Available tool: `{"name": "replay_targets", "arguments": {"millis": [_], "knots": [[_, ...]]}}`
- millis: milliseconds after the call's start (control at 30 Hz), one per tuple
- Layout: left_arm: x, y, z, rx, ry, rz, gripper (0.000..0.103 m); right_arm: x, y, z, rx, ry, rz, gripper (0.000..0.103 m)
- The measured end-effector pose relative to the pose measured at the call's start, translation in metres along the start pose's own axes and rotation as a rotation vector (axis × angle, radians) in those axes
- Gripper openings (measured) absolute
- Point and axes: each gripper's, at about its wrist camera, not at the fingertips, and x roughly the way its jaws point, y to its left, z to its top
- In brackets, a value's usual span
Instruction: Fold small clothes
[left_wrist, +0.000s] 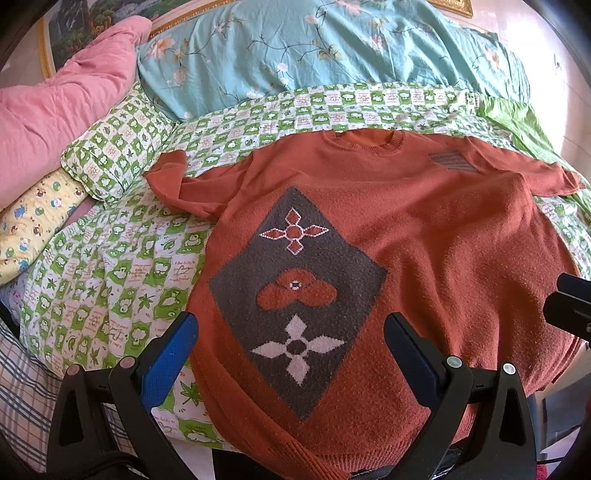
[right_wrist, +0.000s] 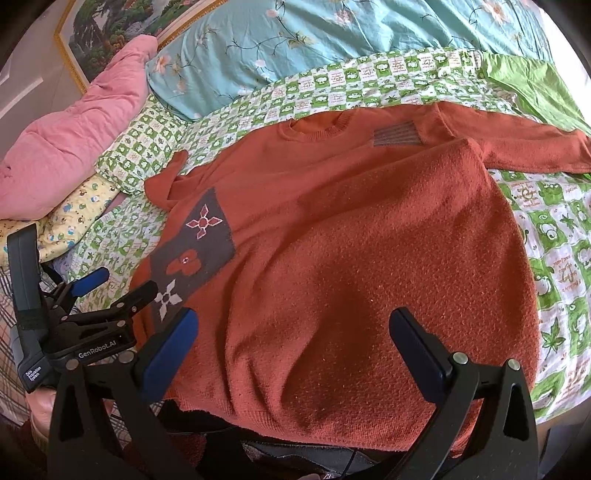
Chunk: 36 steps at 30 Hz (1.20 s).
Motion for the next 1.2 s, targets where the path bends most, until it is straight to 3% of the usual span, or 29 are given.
{"name": "replay_targets", "arguments": {"millis": [600,767,1200], "knots": [[0.010,-0.003,0.006,0.021,0.012,0.000,0.101,0.003,0.002,-0.001,0.007,0.006,0.014,0.103],[0.012,-0.002,0.006,0.010,0.004,-0.032,0.101,0.002,-0.001,0.000,0.019,-0.003,0.017,0.103],[0.026,-0.020,0.021,0.035,-0.035,-0.090,0.101,-0.006,-0.042,0.015,0.099,-0.048,0.006,0.102]]}}
